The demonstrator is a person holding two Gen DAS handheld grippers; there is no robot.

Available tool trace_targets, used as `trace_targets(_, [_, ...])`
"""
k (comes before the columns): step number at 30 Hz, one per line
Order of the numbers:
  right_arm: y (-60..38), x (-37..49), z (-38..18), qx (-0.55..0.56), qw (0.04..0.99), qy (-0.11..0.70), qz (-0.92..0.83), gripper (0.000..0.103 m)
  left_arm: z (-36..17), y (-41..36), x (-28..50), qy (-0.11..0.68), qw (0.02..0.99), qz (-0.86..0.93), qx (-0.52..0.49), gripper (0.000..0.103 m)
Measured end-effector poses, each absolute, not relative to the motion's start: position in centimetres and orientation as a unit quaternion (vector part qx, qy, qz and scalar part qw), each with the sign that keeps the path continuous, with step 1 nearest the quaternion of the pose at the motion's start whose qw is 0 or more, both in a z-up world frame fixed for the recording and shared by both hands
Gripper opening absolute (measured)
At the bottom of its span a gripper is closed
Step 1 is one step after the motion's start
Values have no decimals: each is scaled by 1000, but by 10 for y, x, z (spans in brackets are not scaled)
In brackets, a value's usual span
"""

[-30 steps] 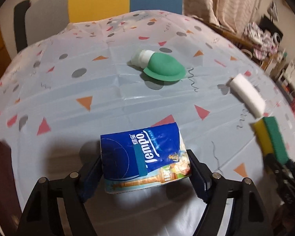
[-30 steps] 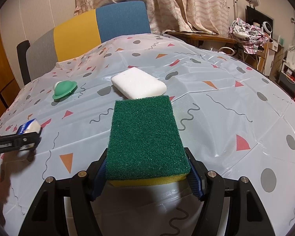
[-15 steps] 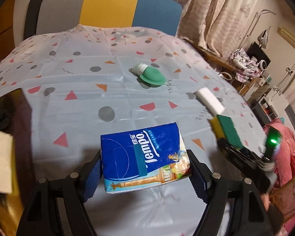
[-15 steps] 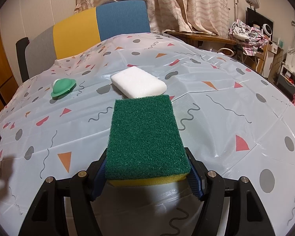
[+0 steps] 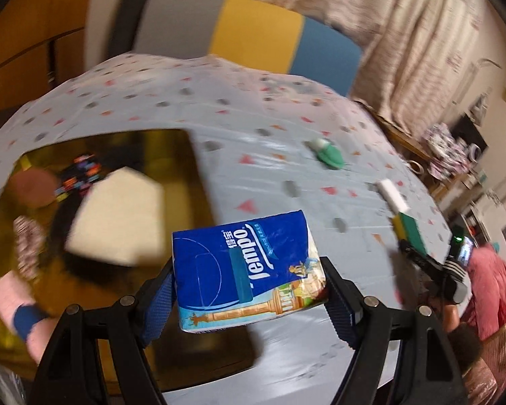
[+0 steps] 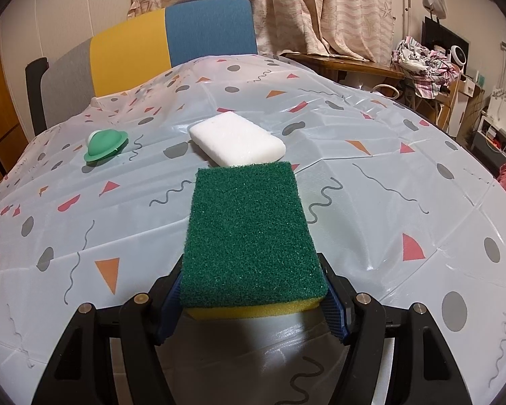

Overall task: Organize rigid objects
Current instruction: 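Carry the blue tissue pack into the gold tray and open the left tool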

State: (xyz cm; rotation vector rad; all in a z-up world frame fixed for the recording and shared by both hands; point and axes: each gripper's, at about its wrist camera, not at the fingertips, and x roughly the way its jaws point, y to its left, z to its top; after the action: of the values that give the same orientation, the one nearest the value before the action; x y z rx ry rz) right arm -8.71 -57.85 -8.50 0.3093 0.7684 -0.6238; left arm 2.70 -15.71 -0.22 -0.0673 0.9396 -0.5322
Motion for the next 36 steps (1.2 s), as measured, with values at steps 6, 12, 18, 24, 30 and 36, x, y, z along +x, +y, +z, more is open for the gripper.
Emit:
trace_targets(6, [-576, -85, -85, 140, 866, 372, -303, 70, -24, -111, 34, 473, 856, -202, -48, 80])
trace_targets(12, [-576, -84, -85, 135, 865, 375, -306, 70, -48, -97, 42, 493, 853, -167, -20, 80])
trace_targets(18, [-573, -83, -85, 126, 862, 380, -312, 70, -57, -91, 41, 497, 857, -137, 7, 83])
trace_targets(24, [-572, -82, -85, 120, 860, 383, -316, 70, -49, -79, 35, 474, 869, -141, -2, 84])
trace_targets(30, [-569, -82, -82, 114, 861, 380, -319, 68, -38, -70, 25, 456, 869, -184, -55, 84])
trace_targets(36, [-562, -93, -68, 138, 868, 361, -313, 68, -31, -74, 15, 444, 865, -223, -70, 84])
